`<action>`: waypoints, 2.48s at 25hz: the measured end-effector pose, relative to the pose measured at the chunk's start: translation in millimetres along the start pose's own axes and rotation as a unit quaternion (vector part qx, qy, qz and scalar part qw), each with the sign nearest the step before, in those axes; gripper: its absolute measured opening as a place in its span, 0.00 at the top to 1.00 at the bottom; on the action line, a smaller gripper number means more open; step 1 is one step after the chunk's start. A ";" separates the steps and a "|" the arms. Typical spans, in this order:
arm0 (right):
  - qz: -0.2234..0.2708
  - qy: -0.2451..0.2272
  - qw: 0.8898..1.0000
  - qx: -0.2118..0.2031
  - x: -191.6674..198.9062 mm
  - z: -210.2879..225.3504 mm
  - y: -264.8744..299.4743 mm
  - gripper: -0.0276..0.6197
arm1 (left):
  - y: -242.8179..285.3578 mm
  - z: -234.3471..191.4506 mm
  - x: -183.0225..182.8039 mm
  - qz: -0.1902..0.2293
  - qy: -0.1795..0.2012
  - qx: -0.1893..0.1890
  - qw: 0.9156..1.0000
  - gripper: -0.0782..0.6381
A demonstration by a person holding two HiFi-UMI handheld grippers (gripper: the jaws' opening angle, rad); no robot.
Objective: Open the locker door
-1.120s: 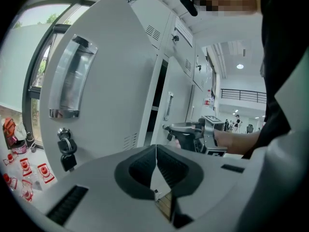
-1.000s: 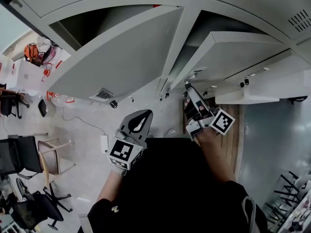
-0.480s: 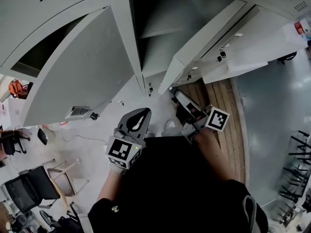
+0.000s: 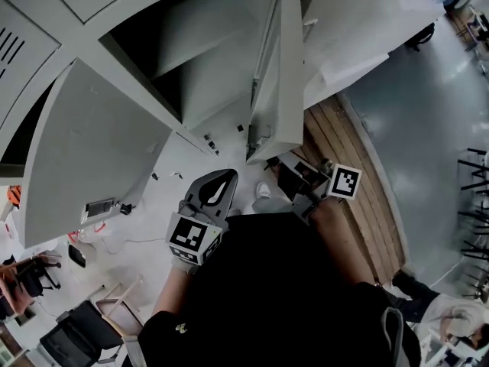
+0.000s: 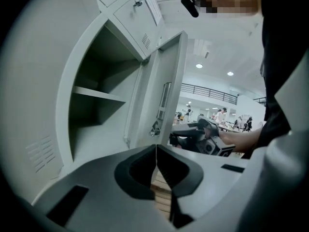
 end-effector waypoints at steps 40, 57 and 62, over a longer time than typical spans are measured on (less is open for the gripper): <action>0.202 0.015 0.977 0.070 -145.7 57.3 -156.9 0.81 | 91.0 59.9 -2.8 -0.068 0.045 0.103 0.991 0.86; 0.044 -0.138 0.989 0.028 -51.3 -19.5 -45.4 0.88 | 37.4 14.8 -18.2 -0.020 0.020 0.040 0.999 0.86; -0.002 -0.195 0.981 0.006 -30.7 -37.8 2.7 0.88 | 12.1 -2.2 -23.1 0.005 0.009 0.000 1.000 0.86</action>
Point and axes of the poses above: the fingertips, and each gripper's own axes: y forward along the fingers, z to its right, x out of its underside, the point moved 1 cm from there along -y, backward along the fingers, and after that the axes turned 14 degrees about -y, right-handed, at the moved point
